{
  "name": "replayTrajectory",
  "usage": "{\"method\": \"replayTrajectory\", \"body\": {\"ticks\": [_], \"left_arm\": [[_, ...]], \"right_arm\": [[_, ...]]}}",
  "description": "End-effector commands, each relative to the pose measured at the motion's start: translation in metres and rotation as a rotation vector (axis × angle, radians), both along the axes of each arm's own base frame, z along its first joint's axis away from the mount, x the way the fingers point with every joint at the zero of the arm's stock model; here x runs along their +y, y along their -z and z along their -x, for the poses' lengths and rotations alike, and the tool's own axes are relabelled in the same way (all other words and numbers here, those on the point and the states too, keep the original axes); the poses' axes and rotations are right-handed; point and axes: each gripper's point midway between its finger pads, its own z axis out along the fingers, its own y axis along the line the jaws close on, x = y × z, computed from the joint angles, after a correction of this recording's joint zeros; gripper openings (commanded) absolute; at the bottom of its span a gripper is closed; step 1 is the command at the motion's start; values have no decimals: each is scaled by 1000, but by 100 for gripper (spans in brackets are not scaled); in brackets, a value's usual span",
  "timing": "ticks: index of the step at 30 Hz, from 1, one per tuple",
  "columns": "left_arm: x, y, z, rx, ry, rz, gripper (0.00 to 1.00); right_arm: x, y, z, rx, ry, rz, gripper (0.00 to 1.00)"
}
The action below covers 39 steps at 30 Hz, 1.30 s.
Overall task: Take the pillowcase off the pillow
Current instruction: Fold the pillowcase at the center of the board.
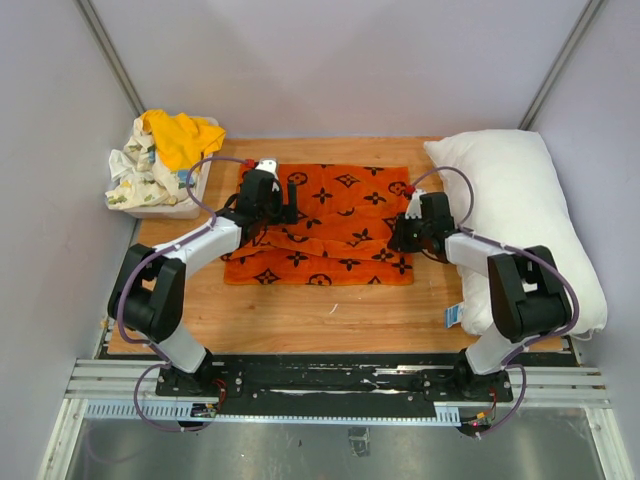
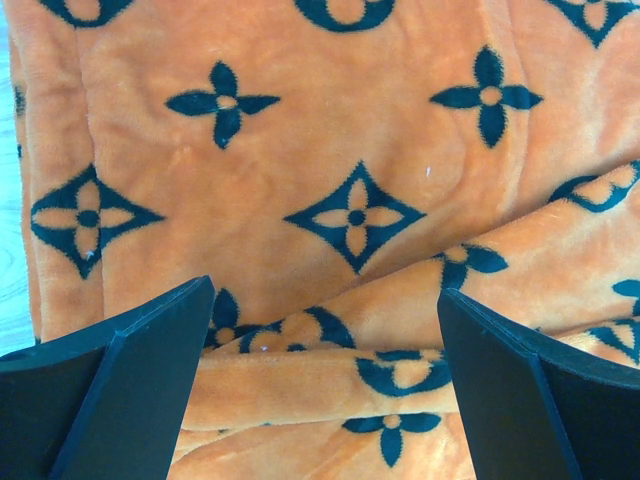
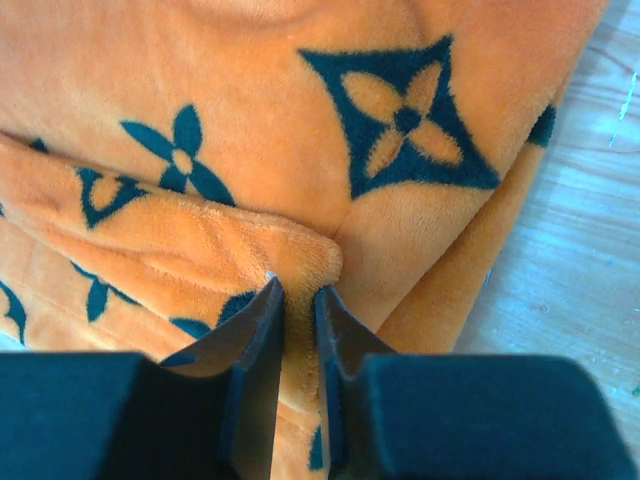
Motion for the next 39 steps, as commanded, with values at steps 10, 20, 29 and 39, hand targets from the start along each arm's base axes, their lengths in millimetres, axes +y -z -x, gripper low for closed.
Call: {"method": "replayTrajectory", "body": {"ticks": [10,20,29,39], "left_arm": [[2,-17,-1,-57,3,1,99],[4,-12,1,-41,0,-7,99],[13,-7,12,-42,-66,24,99],[51,9,31,-18,-244,-62,99]], "right_arm": [[-20,-62,5,-115,62,20,1],[-62,-79,38,-145,186,144,1],[-88,-46,67,-91,359,171,66],[-13,-88,23,-202,255,260,89]]}}
